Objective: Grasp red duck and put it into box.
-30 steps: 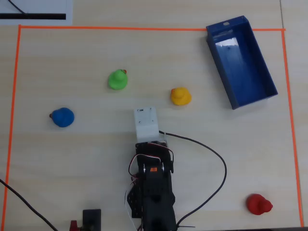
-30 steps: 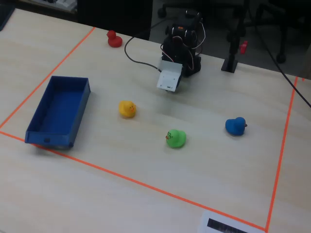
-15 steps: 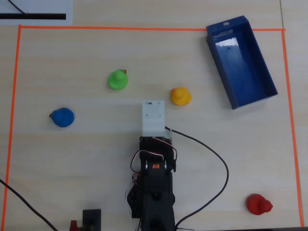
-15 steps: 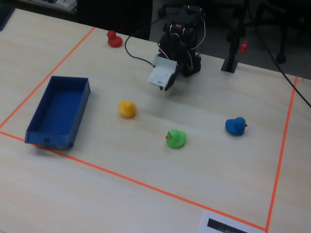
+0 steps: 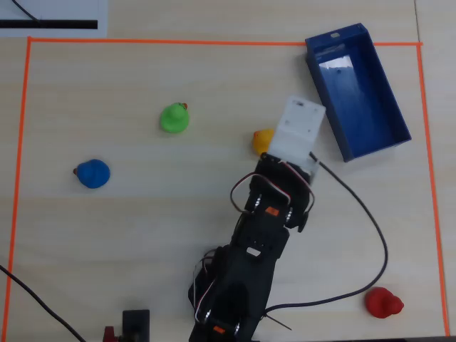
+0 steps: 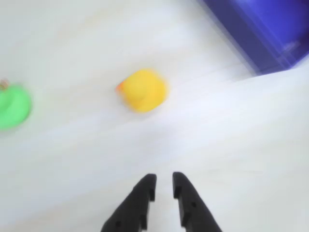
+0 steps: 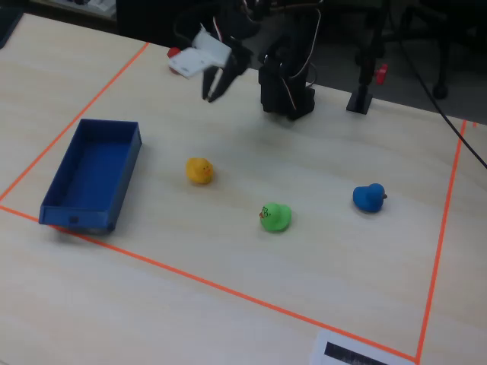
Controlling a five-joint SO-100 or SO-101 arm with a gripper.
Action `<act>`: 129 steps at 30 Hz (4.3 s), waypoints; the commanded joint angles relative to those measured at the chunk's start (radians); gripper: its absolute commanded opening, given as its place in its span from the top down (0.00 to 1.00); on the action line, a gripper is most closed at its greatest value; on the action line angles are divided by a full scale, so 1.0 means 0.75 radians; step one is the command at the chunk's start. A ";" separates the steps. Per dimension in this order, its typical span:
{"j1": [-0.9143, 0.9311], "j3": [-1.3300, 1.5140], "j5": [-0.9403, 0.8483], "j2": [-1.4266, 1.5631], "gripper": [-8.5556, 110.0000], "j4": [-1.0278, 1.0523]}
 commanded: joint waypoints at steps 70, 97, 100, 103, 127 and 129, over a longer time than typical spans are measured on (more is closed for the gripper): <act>1.763 0.110 -0.362 -0.967 0.60 -1.076; 1.728 -0.039 -0.440 -1.047 0.89 -0.924; 1.720 -0.061 -0.460 -1.049 0.93 -0.859; 1.712 -0.063 -0.460 -1.047 0.93 -0.857; 0.781 -0.792 0.288 -0.804 0.93 -0.329; 0.675 -0.802 0.297 -0.810 0.93 -0.362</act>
